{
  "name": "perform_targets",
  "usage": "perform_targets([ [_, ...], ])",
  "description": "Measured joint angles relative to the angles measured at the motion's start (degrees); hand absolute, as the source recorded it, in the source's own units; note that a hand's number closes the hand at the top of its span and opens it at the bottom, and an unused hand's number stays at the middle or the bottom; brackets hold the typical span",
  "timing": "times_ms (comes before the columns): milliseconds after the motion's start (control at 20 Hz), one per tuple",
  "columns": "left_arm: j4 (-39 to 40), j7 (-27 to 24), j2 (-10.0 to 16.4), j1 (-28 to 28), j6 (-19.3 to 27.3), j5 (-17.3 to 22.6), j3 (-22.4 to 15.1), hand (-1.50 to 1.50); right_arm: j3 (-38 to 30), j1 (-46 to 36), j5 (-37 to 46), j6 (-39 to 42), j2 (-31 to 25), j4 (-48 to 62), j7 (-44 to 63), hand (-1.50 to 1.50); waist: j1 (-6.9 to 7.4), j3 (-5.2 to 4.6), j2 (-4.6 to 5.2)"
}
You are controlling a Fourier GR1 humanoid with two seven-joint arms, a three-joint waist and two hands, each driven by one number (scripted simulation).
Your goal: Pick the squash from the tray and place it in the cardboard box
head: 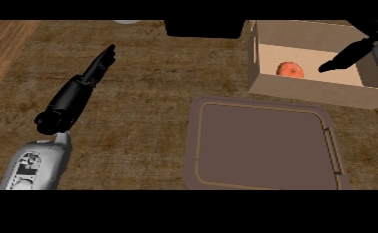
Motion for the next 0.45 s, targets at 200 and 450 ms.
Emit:
perform_targets([
  [200, 0.2, -0.6, 0.1, 0.5, -0.2, -0.1, -0.1, 0.00, -8.8, -2.3, -9.9, 5.0, 0.6, 5.9, 5.8, -1.50, -0.15, -0.04, 0.05],
  [450, 0.3, -1.0, 0.0, -0.1, -0.5, -0.1, -0.3, 0.00, -16.5, -5.5, -17.6, 9.0, -2.2, 12.3, 13.3, -1.50, 0.66, -0.01, 0.61],
])
